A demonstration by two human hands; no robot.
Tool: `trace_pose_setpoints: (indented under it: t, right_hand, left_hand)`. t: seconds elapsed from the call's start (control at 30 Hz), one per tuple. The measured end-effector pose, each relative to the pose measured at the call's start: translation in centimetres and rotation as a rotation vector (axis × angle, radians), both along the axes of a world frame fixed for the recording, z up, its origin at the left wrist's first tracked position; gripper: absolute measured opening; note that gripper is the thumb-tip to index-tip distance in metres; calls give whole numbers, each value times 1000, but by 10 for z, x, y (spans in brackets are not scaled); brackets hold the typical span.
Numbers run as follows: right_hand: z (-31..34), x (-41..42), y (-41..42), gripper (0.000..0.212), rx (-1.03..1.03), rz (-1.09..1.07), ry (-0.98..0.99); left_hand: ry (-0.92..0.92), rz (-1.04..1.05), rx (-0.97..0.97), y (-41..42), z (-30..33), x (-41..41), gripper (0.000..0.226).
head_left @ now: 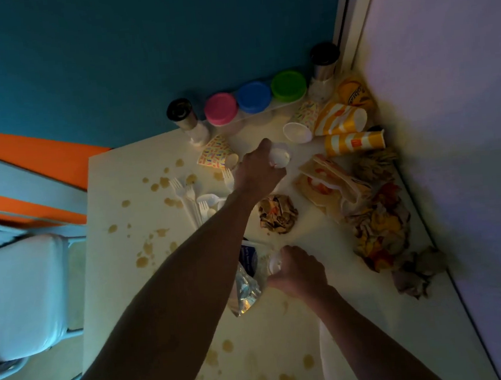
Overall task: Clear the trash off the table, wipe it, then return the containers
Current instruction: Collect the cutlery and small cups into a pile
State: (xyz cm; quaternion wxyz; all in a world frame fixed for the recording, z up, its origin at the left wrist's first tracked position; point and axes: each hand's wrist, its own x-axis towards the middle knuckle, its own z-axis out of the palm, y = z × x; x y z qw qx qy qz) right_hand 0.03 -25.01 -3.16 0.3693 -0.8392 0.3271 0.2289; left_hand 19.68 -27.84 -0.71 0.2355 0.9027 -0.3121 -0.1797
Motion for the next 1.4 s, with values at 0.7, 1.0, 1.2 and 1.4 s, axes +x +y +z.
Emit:
trace_pose_setpoints:
  t: [0.7,1.0,1.2,1.4]
  right_hand:
    - [77,-67,57,38,4,-216,-381]
    - [112,-40,175,34,60,-364,-395]
    - [117,-15,252,45,4,-441,-421]
    - [121,-13,317,44,-25,-410,-389]
  left_hand:
    - [174,581,-413,260,62,-152,31]
    - [224,544,-480,349,60,-144,32]
    - [237,400,-502,411,63,-112,34]
    - [225,379,-568,469,70,-96,33]
